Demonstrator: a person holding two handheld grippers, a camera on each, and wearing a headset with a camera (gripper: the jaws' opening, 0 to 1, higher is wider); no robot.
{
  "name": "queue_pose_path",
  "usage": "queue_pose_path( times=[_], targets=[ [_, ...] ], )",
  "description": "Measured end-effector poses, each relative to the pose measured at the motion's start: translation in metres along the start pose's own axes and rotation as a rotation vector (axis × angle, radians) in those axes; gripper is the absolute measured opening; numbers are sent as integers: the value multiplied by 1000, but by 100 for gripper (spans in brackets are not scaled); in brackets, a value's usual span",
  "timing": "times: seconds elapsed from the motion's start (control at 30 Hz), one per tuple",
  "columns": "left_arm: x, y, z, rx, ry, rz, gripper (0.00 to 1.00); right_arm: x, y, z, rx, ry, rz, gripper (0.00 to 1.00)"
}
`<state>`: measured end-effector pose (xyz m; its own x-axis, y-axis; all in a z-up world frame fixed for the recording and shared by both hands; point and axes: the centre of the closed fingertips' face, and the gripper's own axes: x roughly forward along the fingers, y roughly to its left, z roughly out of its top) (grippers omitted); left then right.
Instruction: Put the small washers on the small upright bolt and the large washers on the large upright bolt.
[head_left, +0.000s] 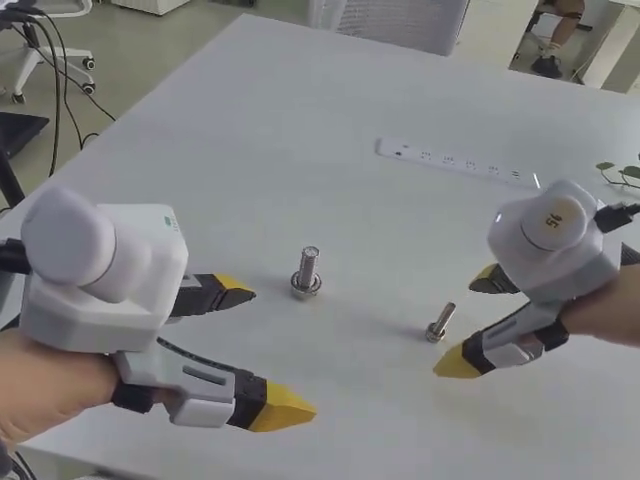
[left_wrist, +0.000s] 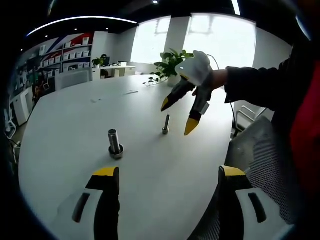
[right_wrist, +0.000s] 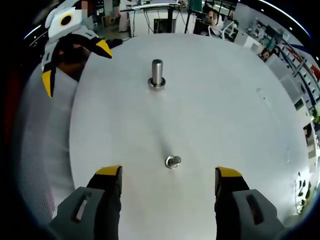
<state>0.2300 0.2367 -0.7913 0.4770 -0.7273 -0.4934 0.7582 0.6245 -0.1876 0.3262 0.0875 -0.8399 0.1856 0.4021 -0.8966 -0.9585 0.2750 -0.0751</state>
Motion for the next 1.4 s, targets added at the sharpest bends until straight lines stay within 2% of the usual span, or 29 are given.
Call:
queue_pose_path(
  times=[0.23,0.43,1.0,1.4],
  targets=[
    [0,0,0,-1,-2,1,81,-5,4,2,9,-34,-20,84],
    [0,0,1,-1,-4,3,81,-12,12,6,35,-95,-36,89],
    [0,-1,5,7,-14,5,82,-28,30,2,96,-175,-77,91],
    [-4,1,8,6,-28,13,82,-48,43,0,174,-270,-127,91]
  ],
)
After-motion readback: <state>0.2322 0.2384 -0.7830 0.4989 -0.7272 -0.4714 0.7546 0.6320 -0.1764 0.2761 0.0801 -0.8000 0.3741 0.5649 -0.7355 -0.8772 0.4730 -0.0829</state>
